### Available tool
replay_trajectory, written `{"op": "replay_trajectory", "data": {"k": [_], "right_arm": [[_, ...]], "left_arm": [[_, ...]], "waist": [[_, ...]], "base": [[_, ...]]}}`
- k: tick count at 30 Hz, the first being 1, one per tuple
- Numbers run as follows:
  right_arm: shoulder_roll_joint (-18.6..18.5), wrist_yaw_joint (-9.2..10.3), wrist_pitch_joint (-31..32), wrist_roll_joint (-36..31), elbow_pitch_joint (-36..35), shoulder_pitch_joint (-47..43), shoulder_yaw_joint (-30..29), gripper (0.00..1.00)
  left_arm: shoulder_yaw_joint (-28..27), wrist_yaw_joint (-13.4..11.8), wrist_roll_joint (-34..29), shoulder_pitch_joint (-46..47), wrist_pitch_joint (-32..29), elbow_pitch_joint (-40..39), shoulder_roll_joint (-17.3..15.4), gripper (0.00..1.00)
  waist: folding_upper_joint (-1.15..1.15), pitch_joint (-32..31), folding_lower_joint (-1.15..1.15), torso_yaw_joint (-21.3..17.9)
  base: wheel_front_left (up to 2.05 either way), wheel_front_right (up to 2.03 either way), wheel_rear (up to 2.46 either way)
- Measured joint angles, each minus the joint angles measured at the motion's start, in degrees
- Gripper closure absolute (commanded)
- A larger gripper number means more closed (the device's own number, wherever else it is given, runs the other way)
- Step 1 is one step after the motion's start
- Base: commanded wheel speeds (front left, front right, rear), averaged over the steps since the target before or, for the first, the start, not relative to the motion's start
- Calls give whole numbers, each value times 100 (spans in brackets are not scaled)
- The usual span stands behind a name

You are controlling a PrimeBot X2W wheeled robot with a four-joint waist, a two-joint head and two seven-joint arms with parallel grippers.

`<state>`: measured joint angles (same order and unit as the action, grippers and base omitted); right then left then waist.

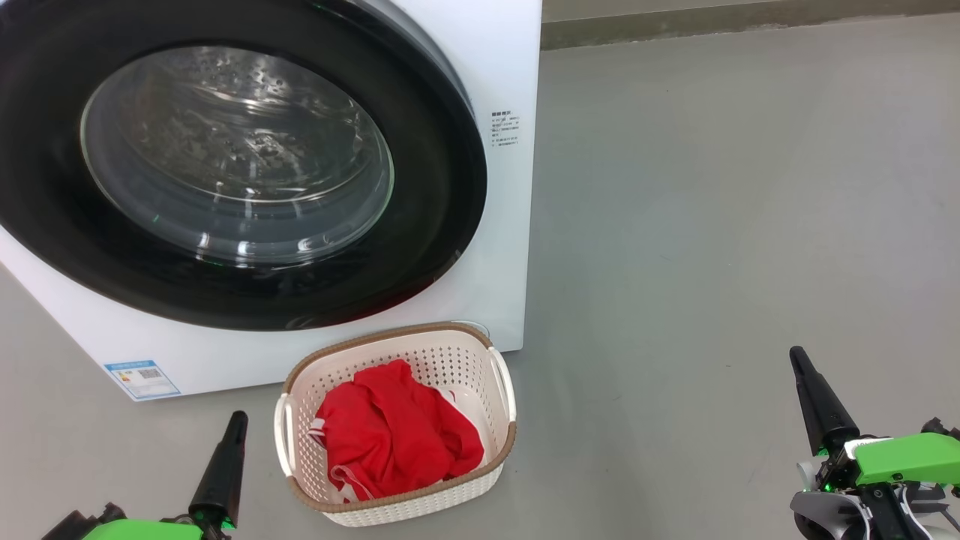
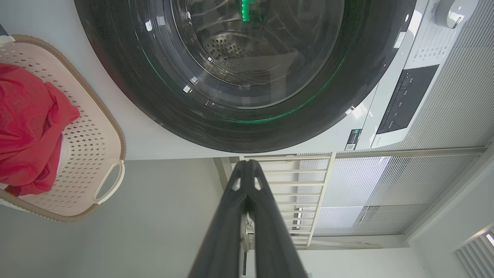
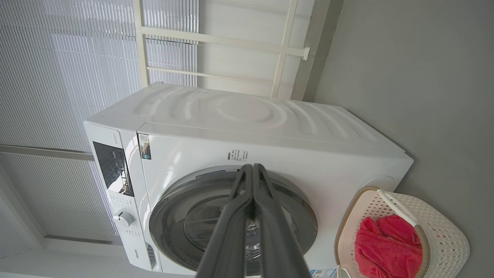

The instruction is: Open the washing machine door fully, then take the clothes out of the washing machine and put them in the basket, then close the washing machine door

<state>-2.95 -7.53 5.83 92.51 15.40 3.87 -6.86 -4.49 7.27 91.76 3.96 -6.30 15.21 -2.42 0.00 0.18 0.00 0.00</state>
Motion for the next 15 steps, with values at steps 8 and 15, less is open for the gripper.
{"op": "replay_trajectory", "data": {"k": [8, 15], "right_arm": [[2, 0, 3, 0, 0, 0, -2, 100], [4, 0, 8, 0, 0, 0, -4, 100]], "left_arm": [[0, 0, 0, 0, 0, 0, 1, 100], [-1, 0, 0, 0, 0, 0, 1, 100]], "waist": [[0, 0, 0, 0], [0, 0, 0, 0]], "base": [[0, 0, 0], [0, 0, 0]]}}
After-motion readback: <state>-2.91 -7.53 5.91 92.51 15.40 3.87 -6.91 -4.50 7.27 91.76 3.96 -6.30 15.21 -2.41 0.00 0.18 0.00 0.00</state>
